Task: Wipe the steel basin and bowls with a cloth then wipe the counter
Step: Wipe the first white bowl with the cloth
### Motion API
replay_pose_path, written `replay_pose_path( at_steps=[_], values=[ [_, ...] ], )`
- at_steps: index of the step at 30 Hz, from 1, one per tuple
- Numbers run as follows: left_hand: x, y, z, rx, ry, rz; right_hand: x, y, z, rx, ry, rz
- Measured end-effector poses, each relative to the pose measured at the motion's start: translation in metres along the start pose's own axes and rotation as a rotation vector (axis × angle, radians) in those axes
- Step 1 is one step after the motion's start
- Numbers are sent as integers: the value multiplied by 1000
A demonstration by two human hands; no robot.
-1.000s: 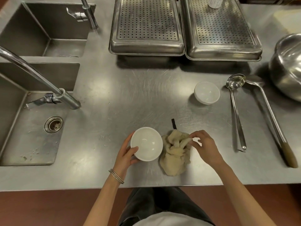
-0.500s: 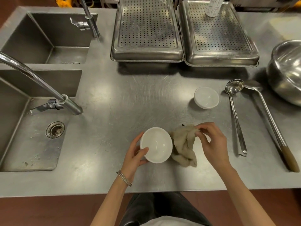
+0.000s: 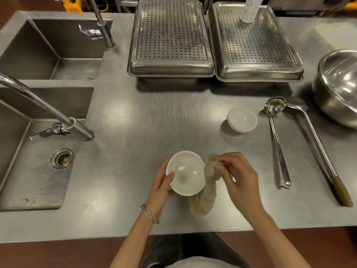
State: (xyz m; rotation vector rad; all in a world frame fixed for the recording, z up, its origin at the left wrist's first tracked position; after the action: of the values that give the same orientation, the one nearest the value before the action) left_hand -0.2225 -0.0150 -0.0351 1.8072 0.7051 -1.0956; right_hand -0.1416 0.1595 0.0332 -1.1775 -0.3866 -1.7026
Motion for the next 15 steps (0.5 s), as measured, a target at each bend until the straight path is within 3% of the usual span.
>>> replay_pose_path(
  at_steps=[6, 7, 10, 15],
  values=[
    [-1, 0, -14, -6, -43, -4, -43, 5, -38, 264, 162, 30],
    [0, 0, -14, -6, -45, 6, -51, 6, -38, 293, 151, -31],
    [5, 0, -11, -16, -23, 34, -59, 10, -32, 318, -47, -236],
    [7, 0, -17, -69, -22, -15, -56, 16, -42, 301, -43, -197]
  ],
)
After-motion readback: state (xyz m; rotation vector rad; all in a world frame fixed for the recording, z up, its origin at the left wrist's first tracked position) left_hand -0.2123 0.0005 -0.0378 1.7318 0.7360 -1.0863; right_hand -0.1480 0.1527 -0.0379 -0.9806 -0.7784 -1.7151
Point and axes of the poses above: each hand's wrist, its own y-axis away from the middle knuckle, its own z-axis out of the back of the hand, x = y × z, the point moved 3 cm from there along -y, towards the middle knuckle, and after that the axes turned 1 degree about x, right-handed, at the moved point
